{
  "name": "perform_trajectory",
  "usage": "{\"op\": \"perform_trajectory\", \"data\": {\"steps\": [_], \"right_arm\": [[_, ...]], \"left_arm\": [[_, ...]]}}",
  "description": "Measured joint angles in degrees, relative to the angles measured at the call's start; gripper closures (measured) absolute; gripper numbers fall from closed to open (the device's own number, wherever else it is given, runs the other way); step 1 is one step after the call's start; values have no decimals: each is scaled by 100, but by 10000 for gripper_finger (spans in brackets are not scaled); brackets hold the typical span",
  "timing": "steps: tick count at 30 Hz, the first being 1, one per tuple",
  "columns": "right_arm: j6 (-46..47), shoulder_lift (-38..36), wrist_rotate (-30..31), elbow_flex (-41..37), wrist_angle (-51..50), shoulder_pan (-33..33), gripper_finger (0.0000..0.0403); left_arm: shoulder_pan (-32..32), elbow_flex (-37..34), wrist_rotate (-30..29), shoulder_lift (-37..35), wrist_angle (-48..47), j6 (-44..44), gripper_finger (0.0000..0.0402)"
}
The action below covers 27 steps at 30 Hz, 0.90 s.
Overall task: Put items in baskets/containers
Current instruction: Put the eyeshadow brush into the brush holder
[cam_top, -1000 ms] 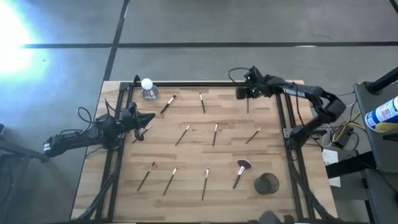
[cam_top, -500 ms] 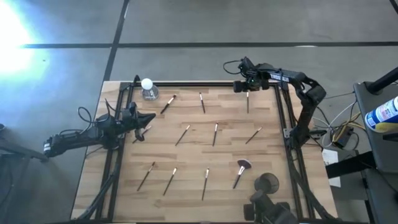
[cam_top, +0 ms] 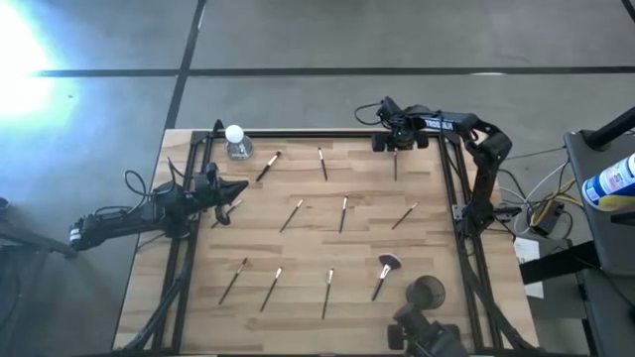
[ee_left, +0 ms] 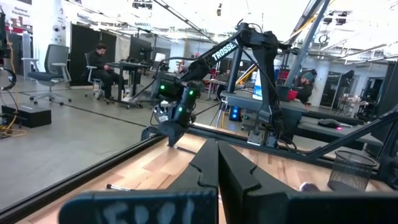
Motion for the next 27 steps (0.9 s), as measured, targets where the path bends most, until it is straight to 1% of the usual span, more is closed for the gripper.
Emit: {"op": "perform_trajectory", "data": {"steps": [7,17,21,27], "right_arm": [[59,254,60,39,35,67,332],[-78,80,33,2,101,178,387],[-182,-52,-56,-26,99,264,390],[-258,-514,-100,-52,58,457,390]], "left_arm": [[0,0,-2,0,-2,-2,402],[0,0,-1,0,13,-4,402],[0,0,-2,0,15,-6,402],[0,0,-1,0,15,-9,402]]}}
